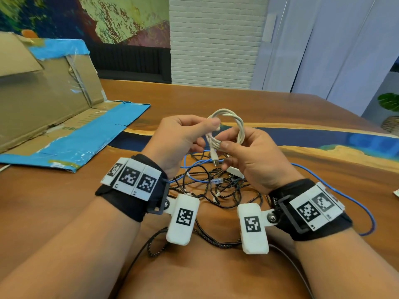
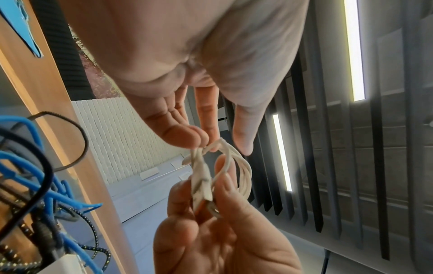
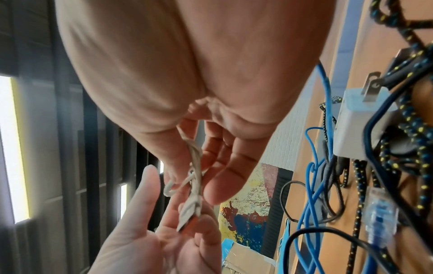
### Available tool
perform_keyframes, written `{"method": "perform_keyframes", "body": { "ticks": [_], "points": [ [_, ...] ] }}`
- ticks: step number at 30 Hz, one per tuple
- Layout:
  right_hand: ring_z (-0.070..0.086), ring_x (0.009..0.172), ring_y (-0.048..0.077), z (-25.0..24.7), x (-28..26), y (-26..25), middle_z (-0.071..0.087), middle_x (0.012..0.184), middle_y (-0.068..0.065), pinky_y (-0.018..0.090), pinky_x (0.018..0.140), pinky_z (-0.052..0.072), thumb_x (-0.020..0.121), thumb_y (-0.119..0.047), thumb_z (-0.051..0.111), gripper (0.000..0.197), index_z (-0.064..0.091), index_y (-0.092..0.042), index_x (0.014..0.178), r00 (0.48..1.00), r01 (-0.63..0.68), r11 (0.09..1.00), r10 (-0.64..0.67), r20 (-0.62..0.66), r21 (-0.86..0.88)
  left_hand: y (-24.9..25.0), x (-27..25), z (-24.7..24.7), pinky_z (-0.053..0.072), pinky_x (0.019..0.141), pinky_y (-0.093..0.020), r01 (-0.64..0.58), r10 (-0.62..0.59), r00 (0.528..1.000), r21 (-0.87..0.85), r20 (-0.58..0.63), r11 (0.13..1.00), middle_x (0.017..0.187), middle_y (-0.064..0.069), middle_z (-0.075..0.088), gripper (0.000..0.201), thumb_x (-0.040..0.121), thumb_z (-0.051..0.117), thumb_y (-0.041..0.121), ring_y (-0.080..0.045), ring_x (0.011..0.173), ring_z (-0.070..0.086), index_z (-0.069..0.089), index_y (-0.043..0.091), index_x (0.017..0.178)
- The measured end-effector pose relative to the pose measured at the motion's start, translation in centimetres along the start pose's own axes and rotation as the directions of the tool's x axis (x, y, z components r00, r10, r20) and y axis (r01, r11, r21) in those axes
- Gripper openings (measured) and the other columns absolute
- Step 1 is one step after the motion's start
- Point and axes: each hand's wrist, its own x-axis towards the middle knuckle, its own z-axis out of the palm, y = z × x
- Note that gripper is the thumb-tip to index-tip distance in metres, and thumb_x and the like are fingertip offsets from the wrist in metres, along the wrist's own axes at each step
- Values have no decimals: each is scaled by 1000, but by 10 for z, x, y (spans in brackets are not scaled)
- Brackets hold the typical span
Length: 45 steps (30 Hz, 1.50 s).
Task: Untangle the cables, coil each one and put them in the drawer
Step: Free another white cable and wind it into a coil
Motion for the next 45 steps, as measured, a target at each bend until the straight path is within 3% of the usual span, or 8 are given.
{"method": "perform_keyframes", "body": {
  "ticks": [6,11,15,20,25,34,40,45],
  "points": [
    [72,80,26,0,0,2,74,89,19,32,70,60,92,8,63,12,72,0,95,998,-15,1000,14,-68,-3,3,-2,-1,62,65,-29,-45,45,999,14,-12,999,86,-19,67,19,81,73,-13,-26,73,69,69,-1,95],
    [69,72,21,1,4,0,72,82,10,30,63,58,97,0,58,12,69,-2,100,976,-65,981,101,-192,183,7,-2,-3,59,66,-26,-170,169,985,36,23,985,88,-10,68,22,80,74,-12,-19,76,67,72,6,92],
    [66,64,23,-2,3,-4,67,75,9,42,69,55,96,1,58,17,70,-10,102,980,-72,989,94,-177,129,7,-3,-5,59,68,-26,-164,150,981,114,119,980,88,-12,64,25,84,69,-14,-14,70,64,72,5,99],
    [63,61,23,3,1,-11,64,79,3,34,54,59,95,-26,61,25,68,-11,113,987,-31,984,58,-149,174,6,2,-3,56,67,-24,-129,130,991,-26,43,991,80,-6,60,37,89,62,-13,-15,70,62,69,9,119],
    [67,69,25,7,0,-10,67,91,10,34,59,60,105,-11,47,20,66,-9,110,994,2,984,18,-109,180,-1,8,-2,54,62,-22,-90,64,980,-133,-187,987,89,-9,66,35,94,61,-6,-17,72,66,60,13,124],
    [61,55,18,-1,2,-11,65,77,12,29,52,57,103,-11,50,23,71,-2,99,974,-117,985,139,-180,129,2,-2,3,53,68,-23,-101,132,980,-197,152,975,100,-7,73,28,94,56,-8,-13,85,67,66,6,117],
    [58,54,24,2,3,-11,64,64,10,29,47,55,103,-7,50,22,71,-3,98,972,-142,986,155,-178,85,1,-5,10,53,79,-30,-166,216,967,-306,136,938,110,-22,60,30,96,52,-9,-22,91,61,65,9,116],
    [62,54,24,4,2,-11,66,70,13,32,51,55,102,-2,48,26,65,-9,120,983,-139,990,140,-121,12,-2,-2,11,53,77,-27,-212,235,972,-379,15,901,91,-9,63,22,95,50,-11,-16,81,61,63,7,98]
  ]
}}
